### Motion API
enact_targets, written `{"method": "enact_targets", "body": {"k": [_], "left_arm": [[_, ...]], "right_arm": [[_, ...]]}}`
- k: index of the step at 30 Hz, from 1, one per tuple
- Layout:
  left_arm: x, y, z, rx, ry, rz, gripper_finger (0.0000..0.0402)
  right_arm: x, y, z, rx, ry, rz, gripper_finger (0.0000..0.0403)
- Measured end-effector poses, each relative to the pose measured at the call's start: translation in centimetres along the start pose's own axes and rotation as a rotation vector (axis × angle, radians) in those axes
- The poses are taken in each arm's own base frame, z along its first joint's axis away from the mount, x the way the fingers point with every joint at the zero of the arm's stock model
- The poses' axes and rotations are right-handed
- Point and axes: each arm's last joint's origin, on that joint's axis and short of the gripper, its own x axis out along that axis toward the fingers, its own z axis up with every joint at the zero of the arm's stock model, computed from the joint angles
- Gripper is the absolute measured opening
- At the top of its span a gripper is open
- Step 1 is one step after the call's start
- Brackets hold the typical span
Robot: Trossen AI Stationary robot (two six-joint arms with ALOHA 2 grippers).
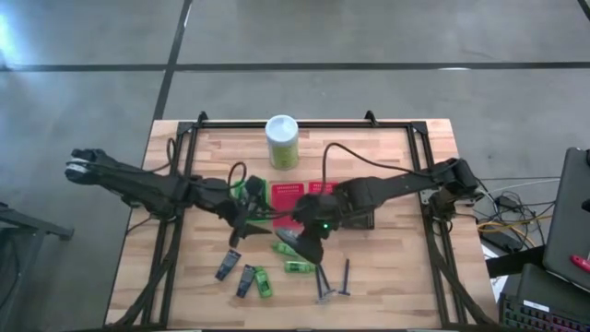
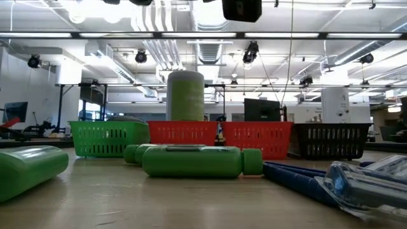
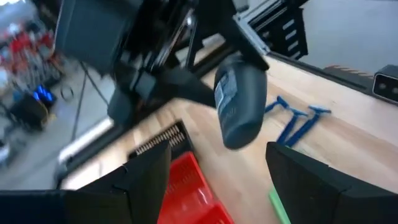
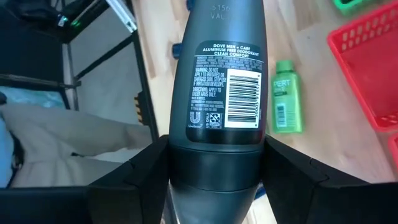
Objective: Pick & Place Travel size toiletries
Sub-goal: Put the black deodorant into the green bin
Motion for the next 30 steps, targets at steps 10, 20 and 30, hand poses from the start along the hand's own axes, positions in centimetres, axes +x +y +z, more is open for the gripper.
{"method": "enact_targets", "body": {"k": [10,20,30], "left_arm": [[0.8,-0.8,0.4,0.133,-0.035,-0.027,0.0268],[1.2,-0.7,0.3,0.198,-0.034,-0.003,0.0265],[2.7,-0.8,0.2,0.238,-0.039,0.004,0.0263]], "right_arm": [[-0.6,-0.6,1.9,-0.012,-0.012,0.0,0.0204],[-1.3,-1.0,2.9,-0.028,-0.043,0.01,0.0204],[-1.3,-0.9,2.9,-0.032,-0.038,0.035,0.0204]]}}
